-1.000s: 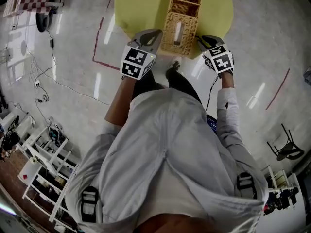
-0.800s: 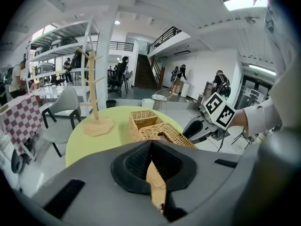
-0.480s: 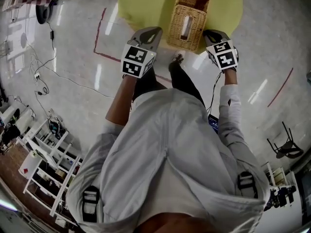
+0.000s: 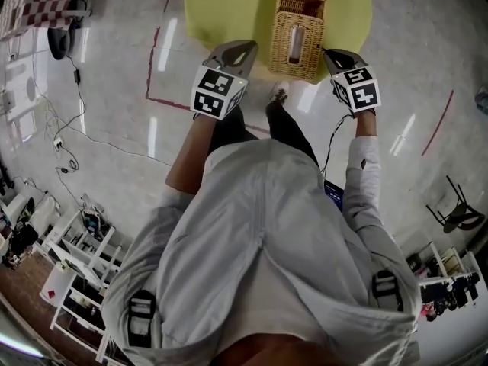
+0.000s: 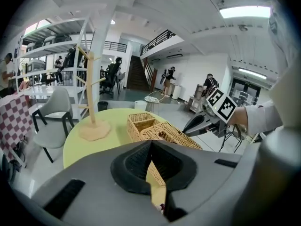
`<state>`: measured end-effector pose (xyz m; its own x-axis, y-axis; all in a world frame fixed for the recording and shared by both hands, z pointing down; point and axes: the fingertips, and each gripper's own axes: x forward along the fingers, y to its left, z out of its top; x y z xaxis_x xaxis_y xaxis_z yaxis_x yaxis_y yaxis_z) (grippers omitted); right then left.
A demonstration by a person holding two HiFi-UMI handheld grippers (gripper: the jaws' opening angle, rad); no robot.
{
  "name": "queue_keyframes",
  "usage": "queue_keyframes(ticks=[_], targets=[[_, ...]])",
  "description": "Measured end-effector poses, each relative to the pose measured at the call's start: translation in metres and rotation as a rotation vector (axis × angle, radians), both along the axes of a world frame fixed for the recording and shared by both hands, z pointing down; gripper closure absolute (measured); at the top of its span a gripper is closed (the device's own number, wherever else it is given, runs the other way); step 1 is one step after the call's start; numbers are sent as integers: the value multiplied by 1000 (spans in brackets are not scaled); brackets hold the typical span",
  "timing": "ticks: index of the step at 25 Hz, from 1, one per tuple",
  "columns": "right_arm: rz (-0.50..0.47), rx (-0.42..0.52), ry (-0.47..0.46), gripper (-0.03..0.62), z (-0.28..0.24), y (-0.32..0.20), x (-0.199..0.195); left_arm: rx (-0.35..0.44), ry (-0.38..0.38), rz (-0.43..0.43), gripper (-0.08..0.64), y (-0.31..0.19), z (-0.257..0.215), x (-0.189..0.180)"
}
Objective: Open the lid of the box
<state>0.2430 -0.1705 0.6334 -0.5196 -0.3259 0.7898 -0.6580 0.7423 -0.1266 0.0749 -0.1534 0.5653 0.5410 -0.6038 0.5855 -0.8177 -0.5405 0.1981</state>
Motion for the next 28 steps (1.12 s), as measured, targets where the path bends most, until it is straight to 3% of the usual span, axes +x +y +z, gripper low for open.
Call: queue_keyframes(ticks=[12, 28], targets=[[74, 50, 44, 555, -59, -4, -22, 68, 55, 51, 531, -18, -41, -34], [102, 127, -17, 555, -118, -5, -114, 136, 95, 121, 531, -37, -69, -87]])
